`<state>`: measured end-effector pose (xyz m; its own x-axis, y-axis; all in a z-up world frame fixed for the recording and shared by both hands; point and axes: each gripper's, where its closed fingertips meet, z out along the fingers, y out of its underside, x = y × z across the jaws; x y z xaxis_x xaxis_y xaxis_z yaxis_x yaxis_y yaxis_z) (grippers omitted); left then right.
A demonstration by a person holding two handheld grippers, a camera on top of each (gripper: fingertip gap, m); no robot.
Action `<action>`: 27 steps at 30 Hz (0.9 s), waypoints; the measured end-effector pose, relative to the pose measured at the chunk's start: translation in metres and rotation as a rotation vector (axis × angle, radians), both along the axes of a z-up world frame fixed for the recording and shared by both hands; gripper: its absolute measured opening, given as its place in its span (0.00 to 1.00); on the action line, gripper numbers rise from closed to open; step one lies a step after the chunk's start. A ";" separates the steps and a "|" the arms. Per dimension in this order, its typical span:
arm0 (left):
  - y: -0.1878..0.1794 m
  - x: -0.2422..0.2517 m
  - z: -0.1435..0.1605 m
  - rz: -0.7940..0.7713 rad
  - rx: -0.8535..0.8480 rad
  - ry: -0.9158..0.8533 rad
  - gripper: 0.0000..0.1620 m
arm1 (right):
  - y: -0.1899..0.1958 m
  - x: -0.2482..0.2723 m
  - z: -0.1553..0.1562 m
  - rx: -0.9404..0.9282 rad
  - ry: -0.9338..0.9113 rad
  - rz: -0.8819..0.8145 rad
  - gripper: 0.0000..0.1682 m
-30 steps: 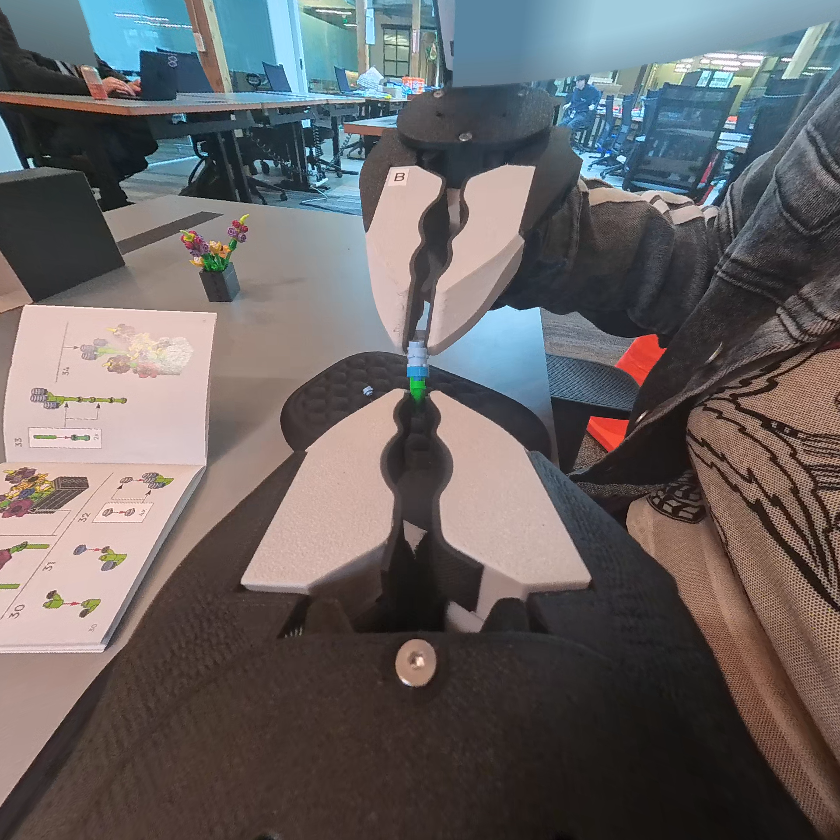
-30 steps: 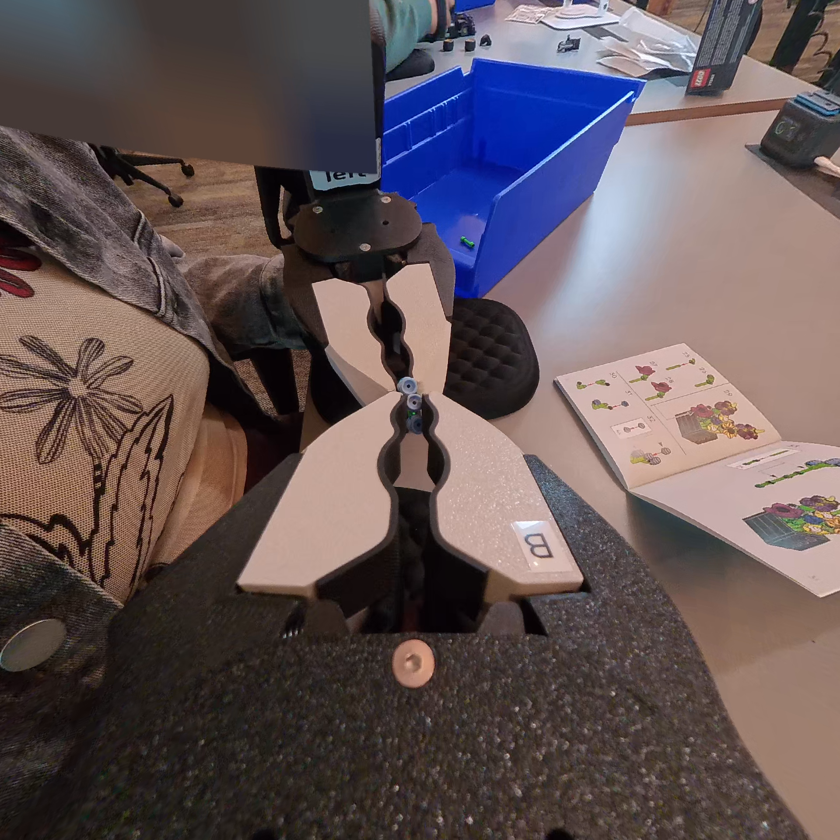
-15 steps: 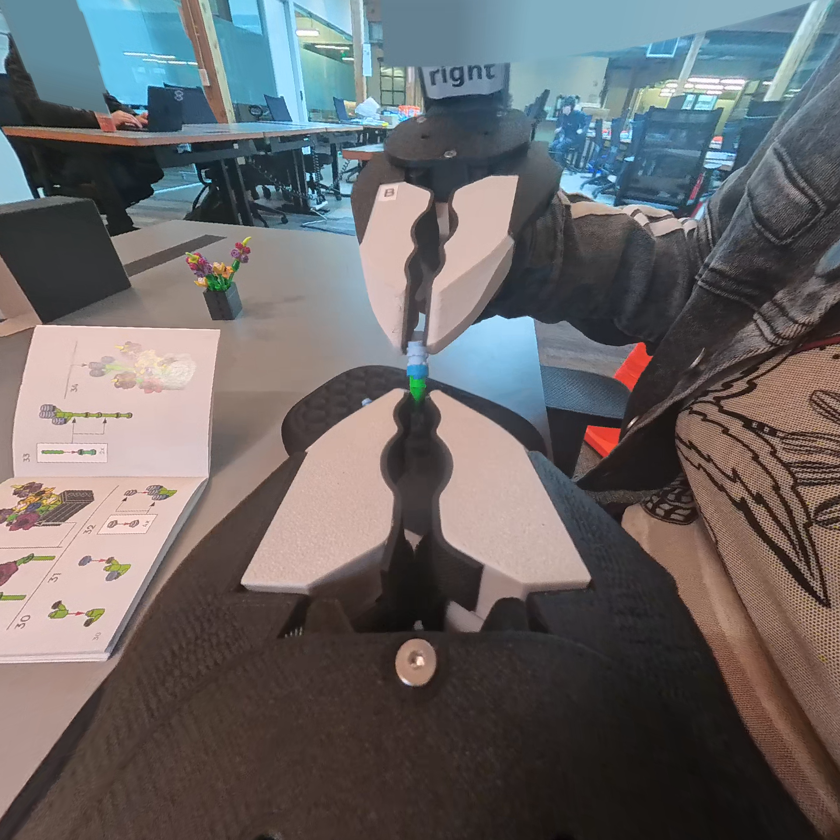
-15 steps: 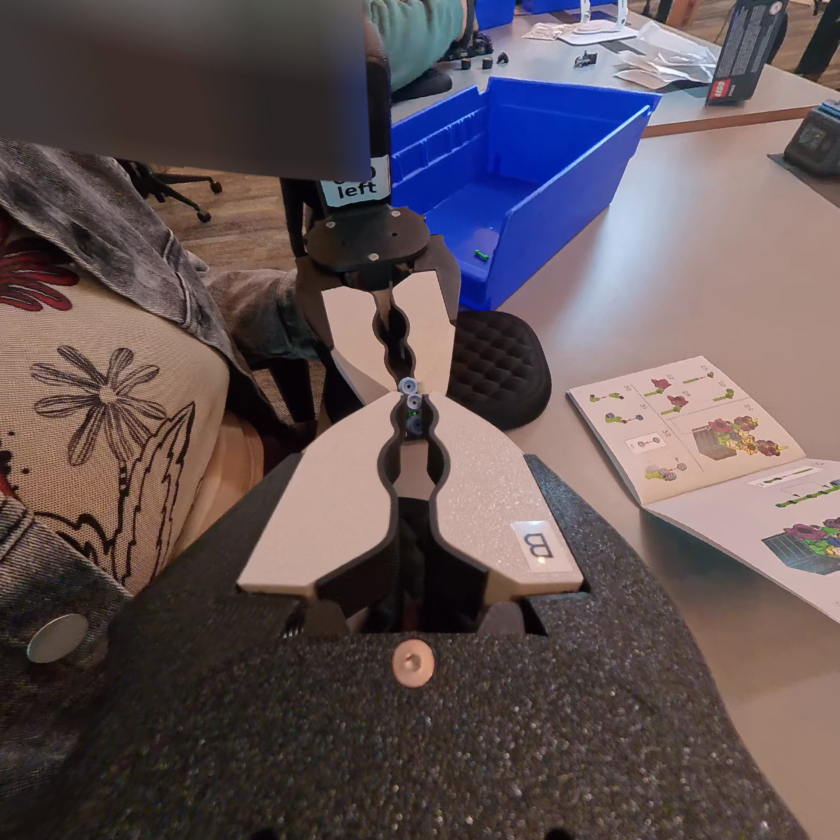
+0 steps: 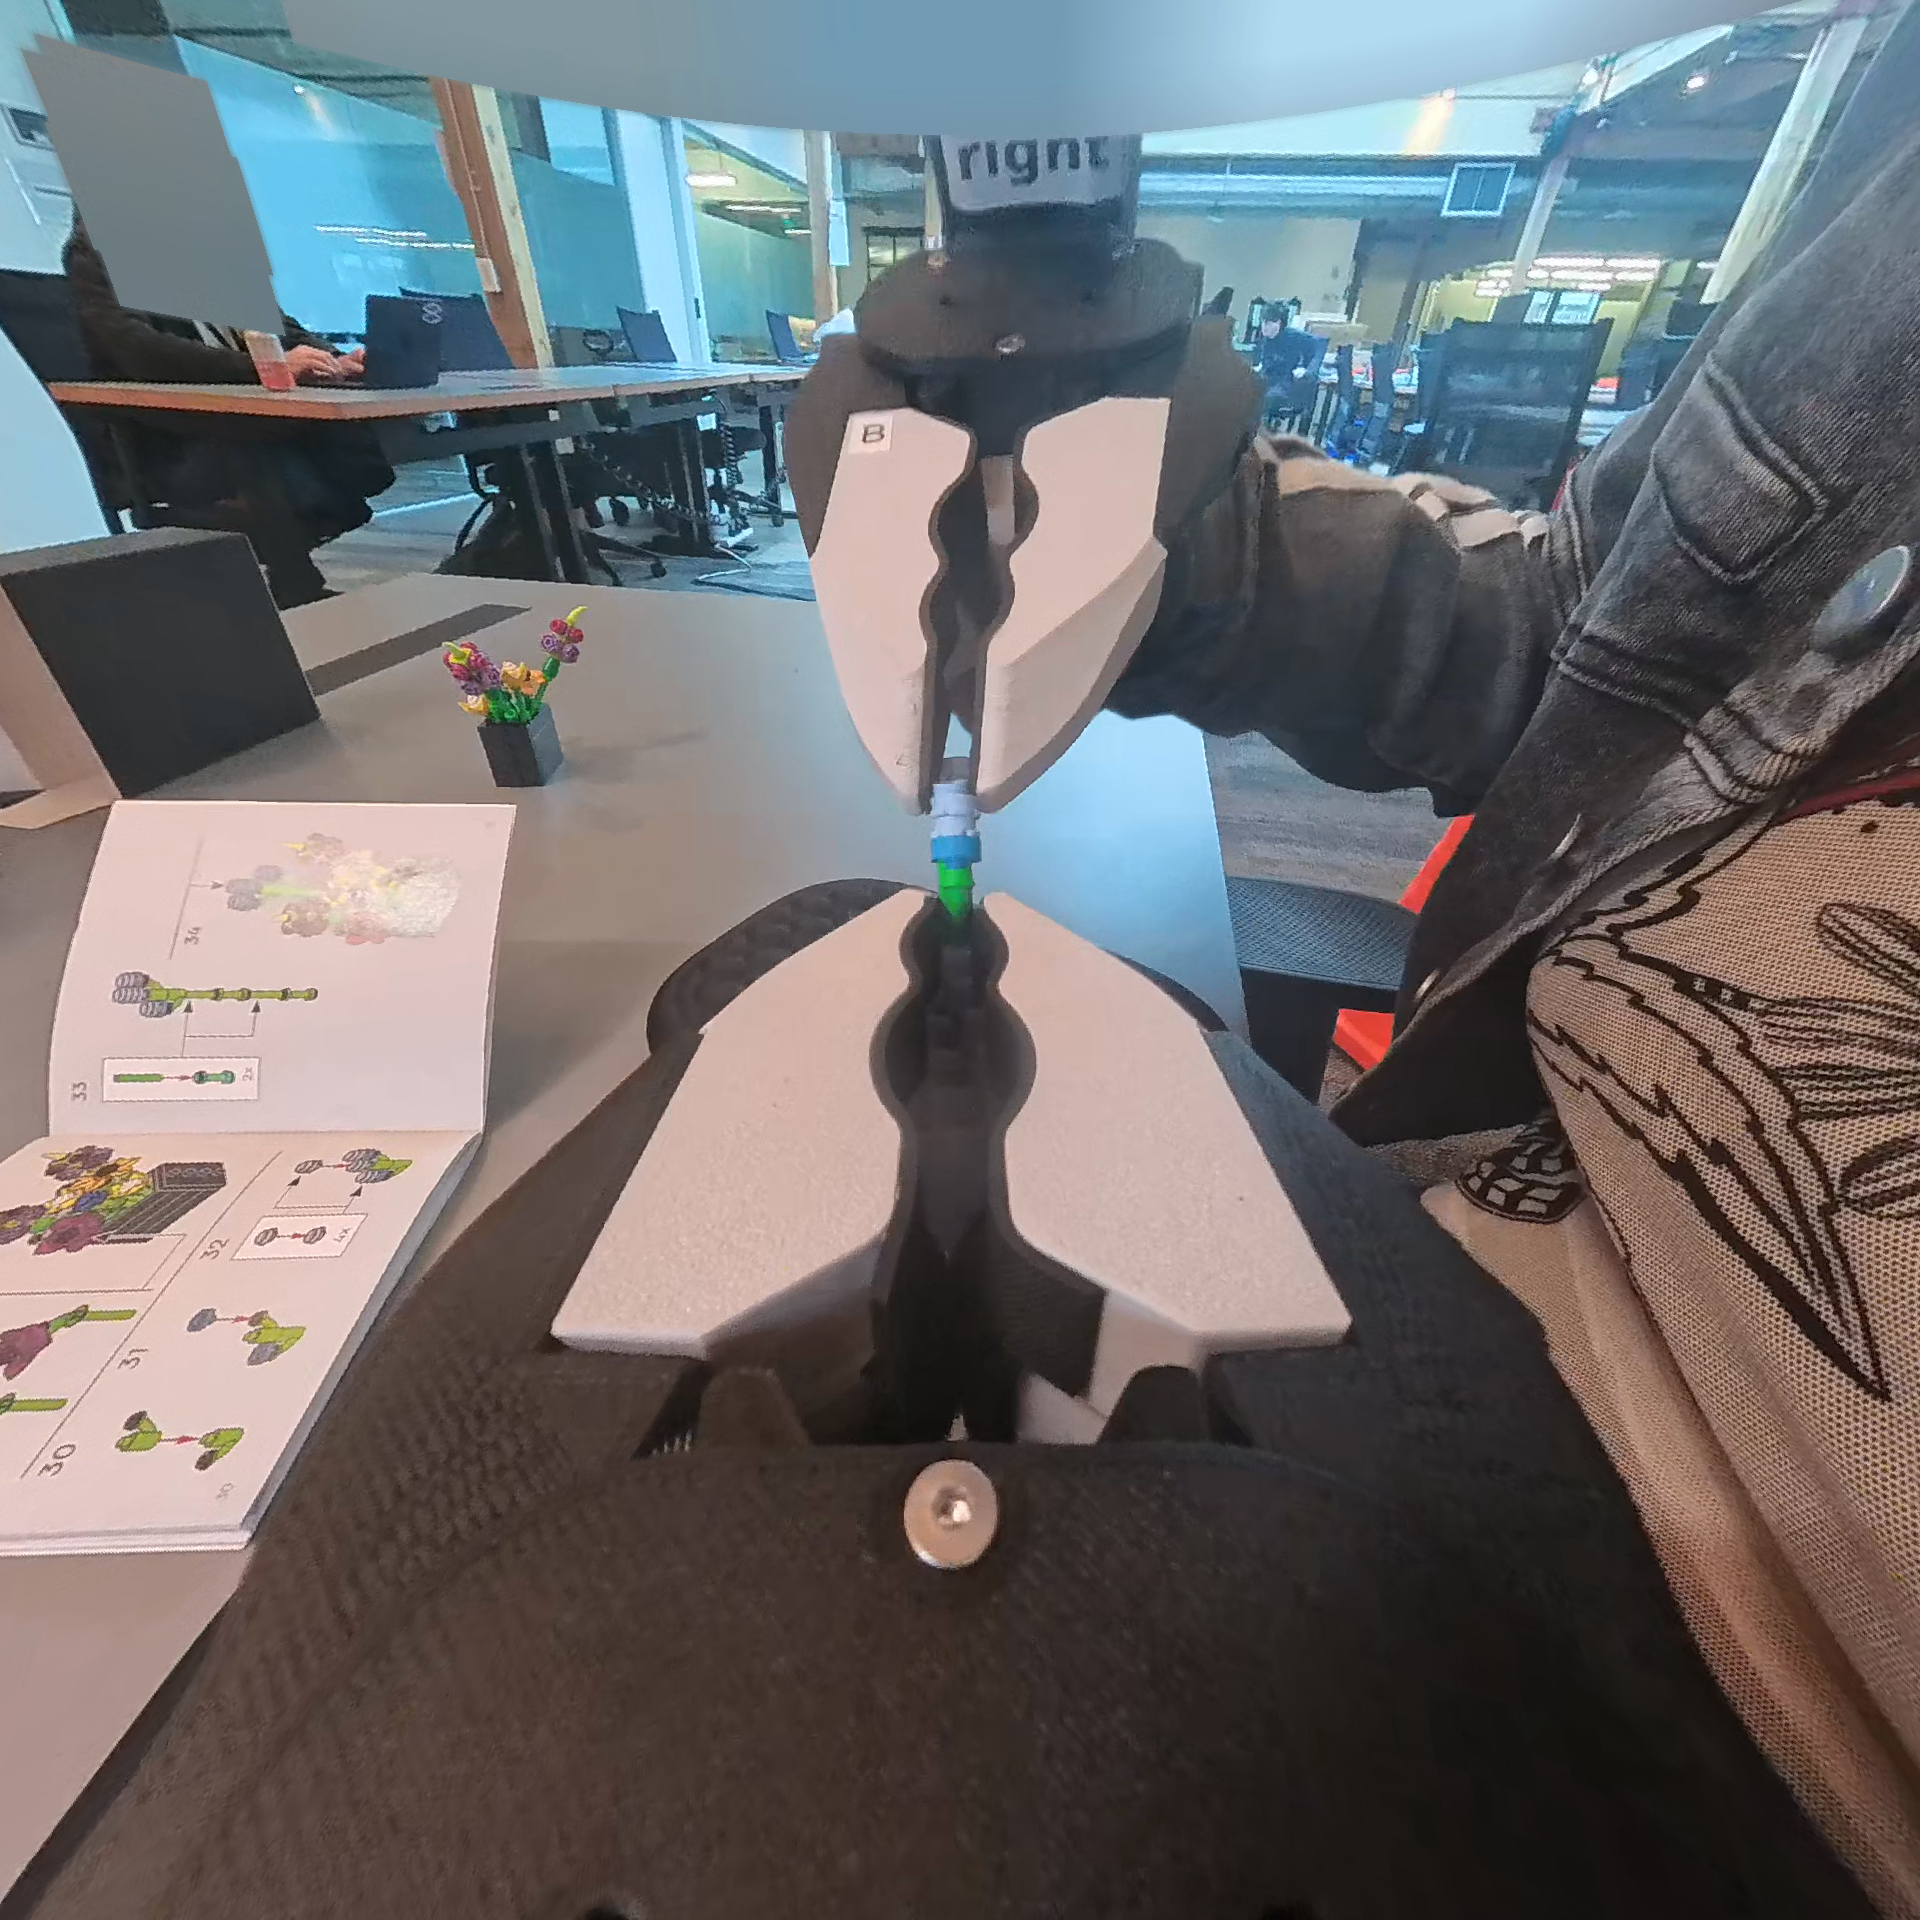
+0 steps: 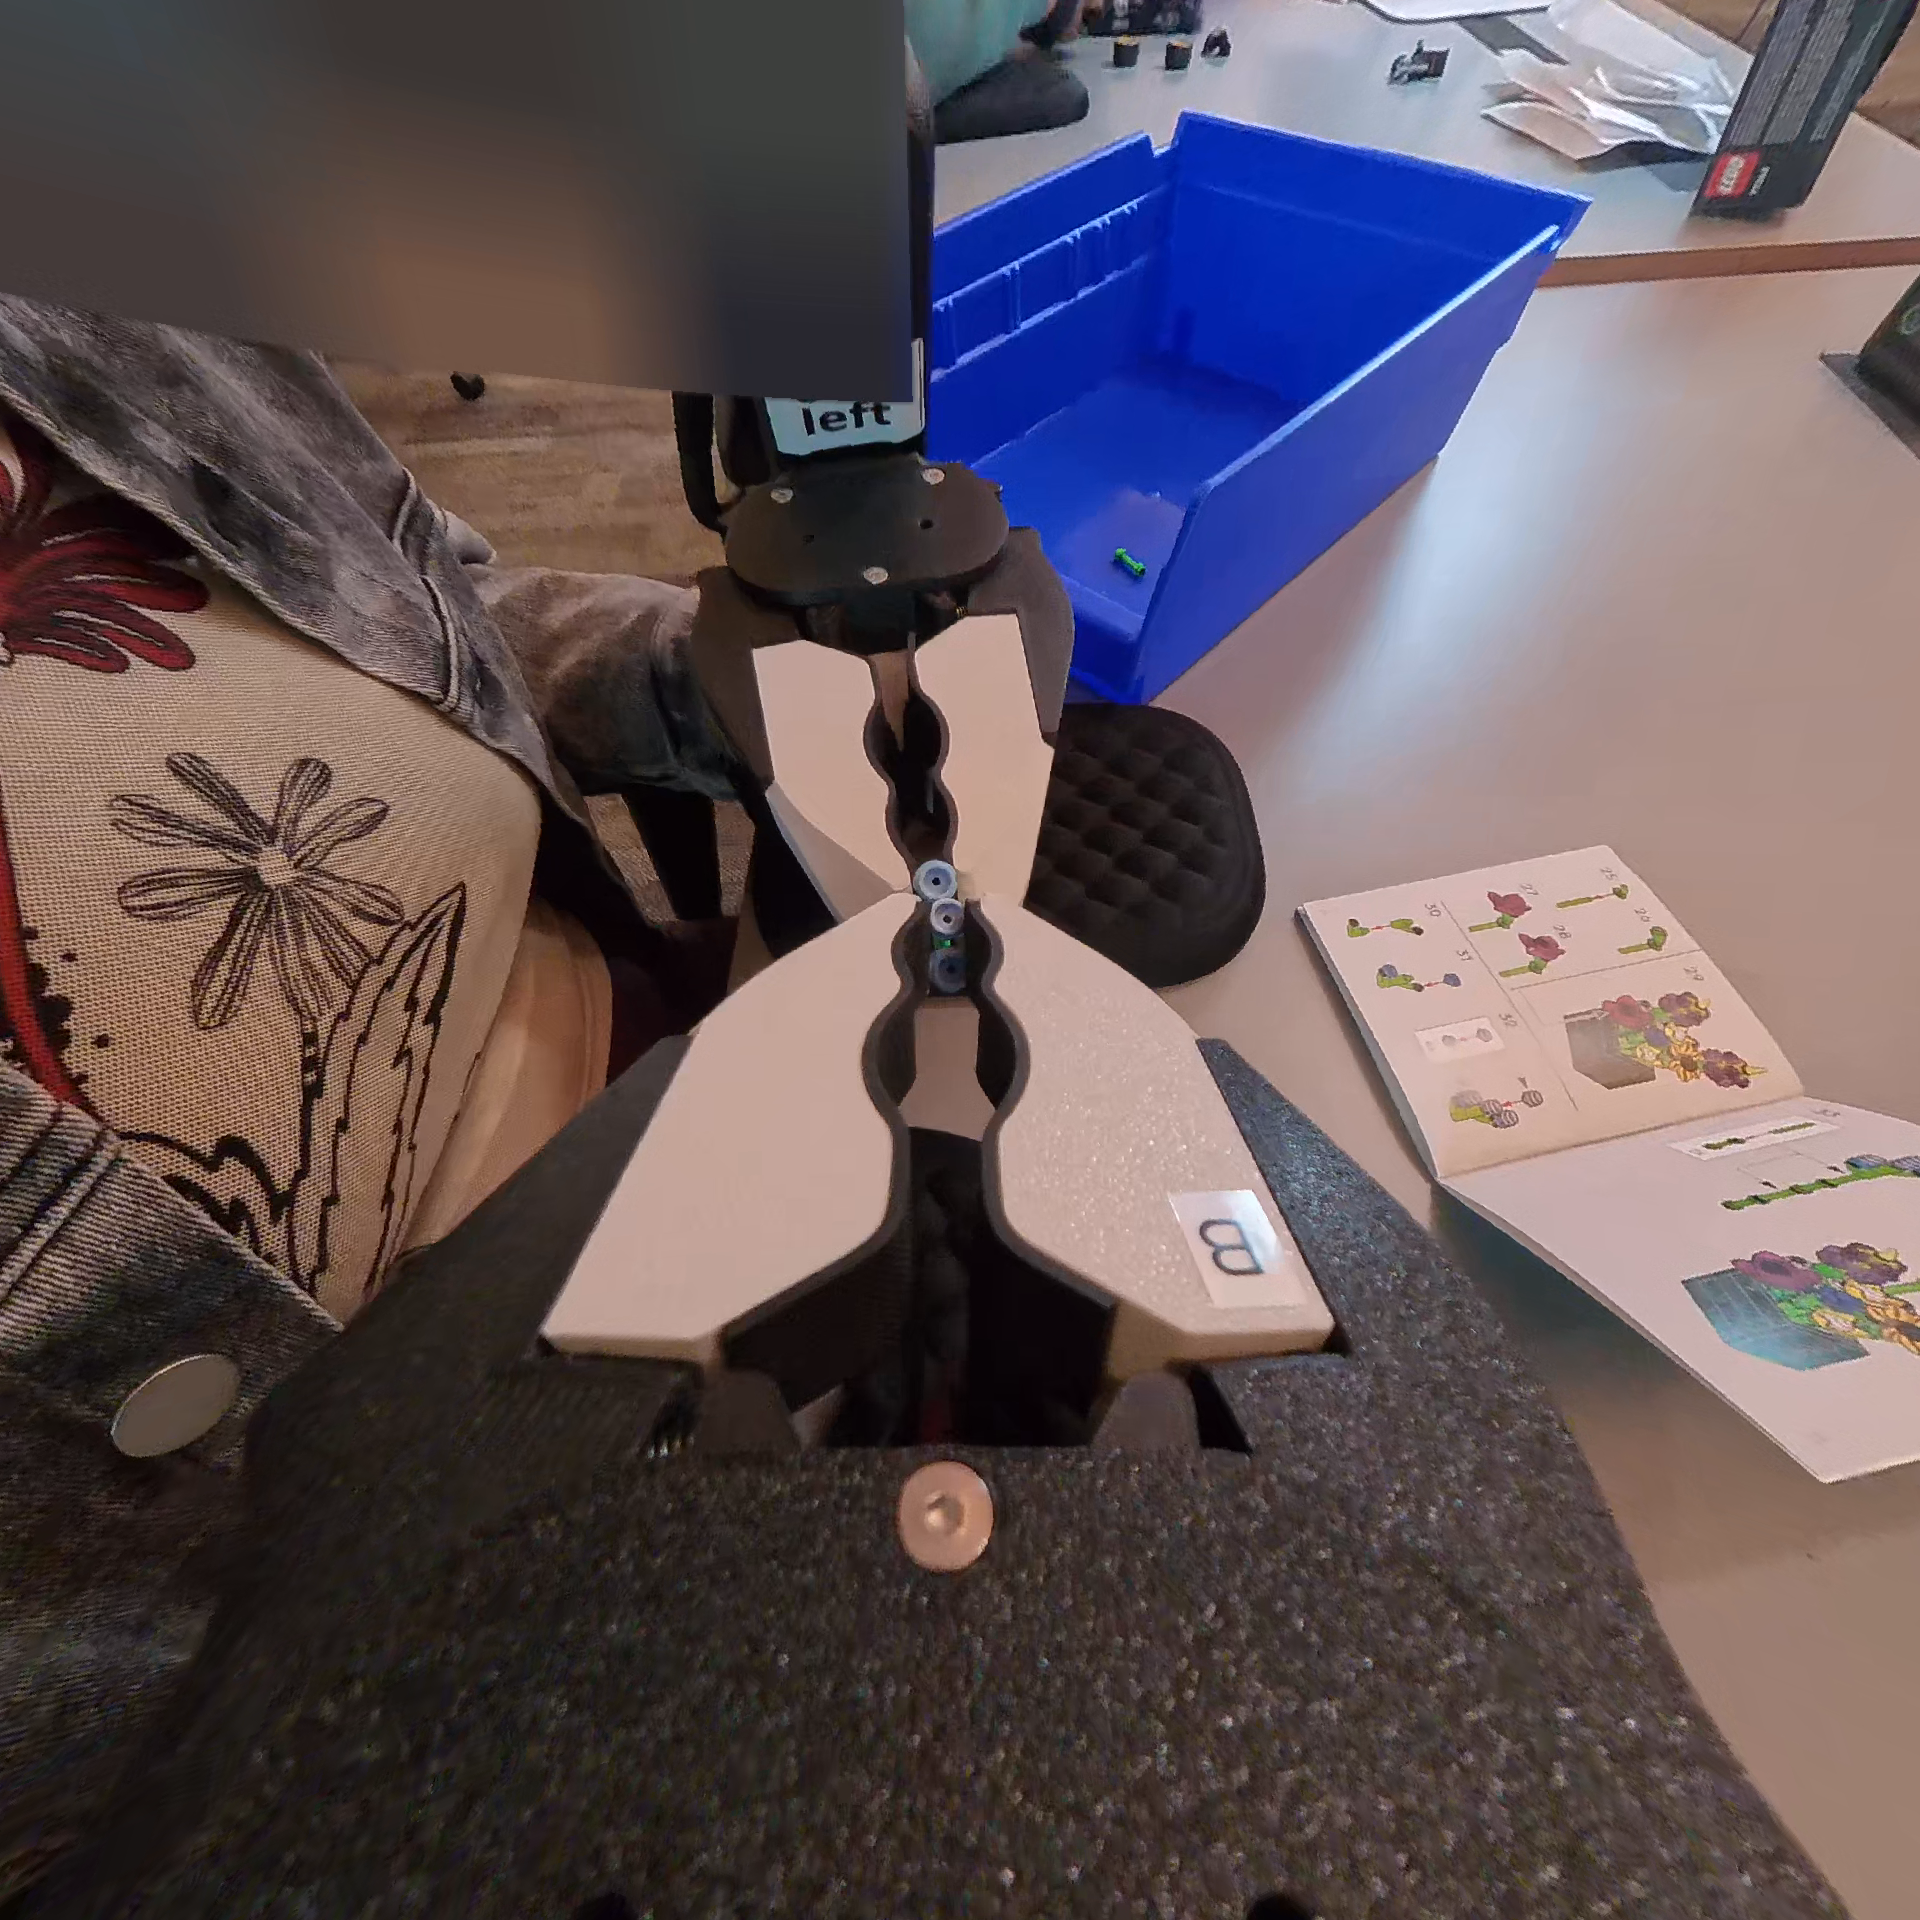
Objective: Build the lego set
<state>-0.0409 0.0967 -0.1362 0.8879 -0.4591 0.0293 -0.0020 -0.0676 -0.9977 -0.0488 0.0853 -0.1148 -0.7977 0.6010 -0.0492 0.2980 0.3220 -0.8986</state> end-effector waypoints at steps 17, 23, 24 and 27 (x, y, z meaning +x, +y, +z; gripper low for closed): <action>0.000 -0.002 0.002 0.014 0.012 -0.004 0.03 | 0.000 -0.002 0.002 0.120 0.009 -0.014 0.04; -0.001 -0.003 0.004 0.016 0.015 -0.021 0.03 | 0.000 -0.003 -0.004 0.167 -0.018 0.001 0.07; -0.001 -0.003 0.004 0.016 0.015 -0.024 0.03 | 0.000 -0.003 -0.004 0.170 -0.015 0.002 0.07; -0.001 -0.003 0.004 0.015 0.014 -0.029 0.04 | 0.000 -0.004 -0.003 0.153 -0.018 0.006 0.07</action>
